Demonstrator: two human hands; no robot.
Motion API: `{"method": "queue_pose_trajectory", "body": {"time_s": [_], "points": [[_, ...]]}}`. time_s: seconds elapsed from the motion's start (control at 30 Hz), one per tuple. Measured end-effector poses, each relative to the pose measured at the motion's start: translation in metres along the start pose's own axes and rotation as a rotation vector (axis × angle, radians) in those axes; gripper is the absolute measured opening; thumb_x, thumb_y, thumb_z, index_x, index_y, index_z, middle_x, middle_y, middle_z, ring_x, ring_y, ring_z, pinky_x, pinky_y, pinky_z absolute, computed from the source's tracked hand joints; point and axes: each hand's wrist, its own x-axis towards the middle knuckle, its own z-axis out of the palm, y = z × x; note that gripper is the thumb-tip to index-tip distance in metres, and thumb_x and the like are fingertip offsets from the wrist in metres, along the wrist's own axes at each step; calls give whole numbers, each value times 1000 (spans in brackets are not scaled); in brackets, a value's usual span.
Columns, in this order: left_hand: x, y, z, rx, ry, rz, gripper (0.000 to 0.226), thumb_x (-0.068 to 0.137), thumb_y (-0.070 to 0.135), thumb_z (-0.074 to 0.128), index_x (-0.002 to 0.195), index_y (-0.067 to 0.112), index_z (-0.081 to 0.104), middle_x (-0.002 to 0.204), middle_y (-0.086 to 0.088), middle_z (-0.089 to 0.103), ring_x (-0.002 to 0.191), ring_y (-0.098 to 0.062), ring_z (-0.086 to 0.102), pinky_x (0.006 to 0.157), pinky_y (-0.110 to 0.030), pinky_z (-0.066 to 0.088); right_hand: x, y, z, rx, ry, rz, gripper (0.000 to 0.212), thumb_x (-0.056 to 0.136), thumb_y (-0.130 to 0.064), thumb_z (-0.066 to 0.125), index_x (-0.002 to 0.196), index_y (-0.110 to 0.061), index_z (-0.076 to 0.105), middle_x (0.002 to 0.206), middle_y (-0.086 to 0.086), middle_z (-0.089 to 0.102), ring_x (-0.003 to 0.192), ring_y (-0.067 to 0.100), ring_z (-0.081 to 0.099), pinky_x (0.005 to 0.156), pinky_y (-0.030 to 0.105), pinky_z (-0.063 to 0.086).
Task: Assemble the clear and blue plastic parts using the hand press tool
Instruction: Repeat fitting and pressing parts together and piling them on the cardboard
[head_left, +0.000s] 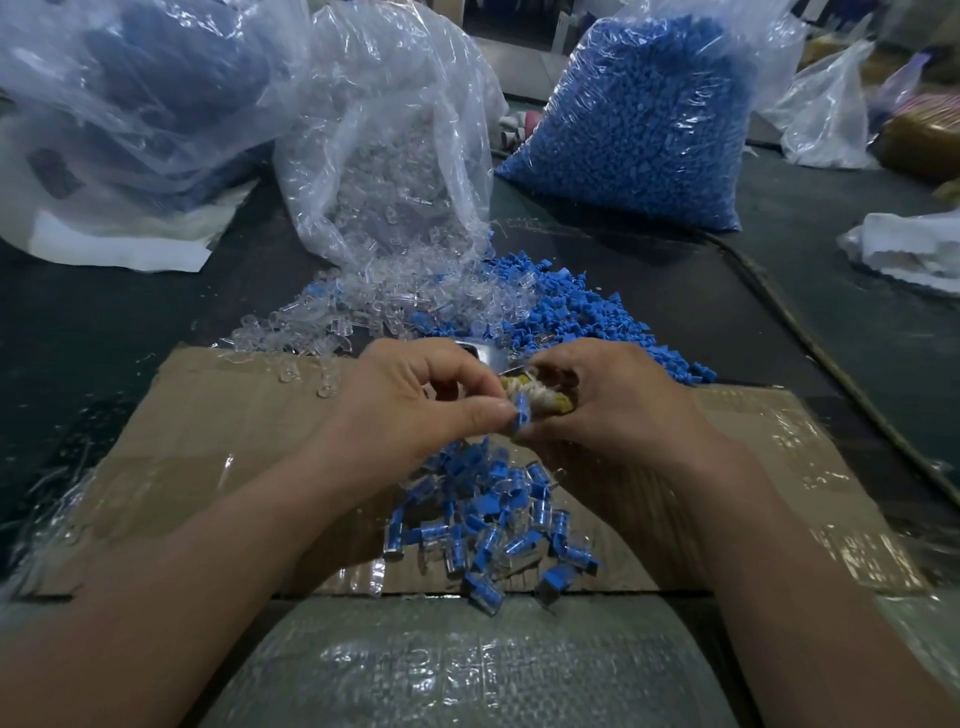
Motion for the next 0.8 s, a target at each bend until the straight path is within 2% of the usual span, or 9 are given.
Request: {"method": "queue_pose_trajectory", "body": {"time_s": [0.13,0.23,0.33,0.4,0.47,0.53,0.6,0.7,0.8], "points": [[0,0,-1,106,-76,13,16,59,38,64,64,23,70,72,-1,63,63,-12,55,56,-20,44,0,0,0,-40,-38,11,60,60,-53,73,112,-29,58,90,-15,47,85,6,44,72,28,36],[0,-2,0,179,-84,8,16,64,39,64,65,23,68,73,-4,64,64,-13,57,55,-23,46,1,3,0,-49,-79,2,67,61,-52,75,119,-28,54,95,-15,44,91,7,44,73,25,31],[7,-12,-8,188,131,-50,8,79,19,66,72,22,65,70,-1,62,55,-1,58,49,-11,44,0,3,-3,0,-133,4,85,49,-62,69,124,-28,50,97,-16,42,94,5,41,75,24,31],[13,-20,-17,364,294,-72,11,84,14,63,84,24,67,82,8,61,69,4,58,64,-9,47,-1,4,-6,30,-164,5,94,43,-68,59,128,-29,47,98,-18,40,96,4,39,78,24,31],[19,-28,-25,609,359,-94,24,87,14,61,109,22,65,105,4,61,91,-4,52,87,-22,41,-1,6,-7,57,-169,6,87,49,-68,61,127,-29,49,92,-23,39,94,3,40,75,22,32],[24,-34,-27,764,301,-110,38,90,12,56,126,21,55,126,-3,54,111,-14,46,98,-30,32,-2,9,-8,69,-155,2,73,61,-61,66,125,-29,51,90,-24,39,91,2,41,69,17,31],[26,-38,-26,850,216,-100,45,93,11,50,136,22,44,140,-1,45,128,-18,37,107,-34,24,-3,11,-9,63,-144,-9,65,67,-57,66,124,-28,53,93,-22,42,91,2,42,68,14,30],[27,-42,-24,1009,119,-90,48,97,18,43,143,24,31,150,4,31,136,-16,27,111,-35,16,-3,11,-9,58,-137,-20,62,69,-57,65,122,-27,54,88,-24,40,88,0,41,66,11,29],[28,-42,-25,1069,88,-69,44,96,19,43,140,21,39,146,3,38,134,-16,32,109,-35,19,-2,10,-9,70,-134,-11,59,68,-61,61,117,-28,57,86,-25,41,86,1,43,68,15,33]]}}
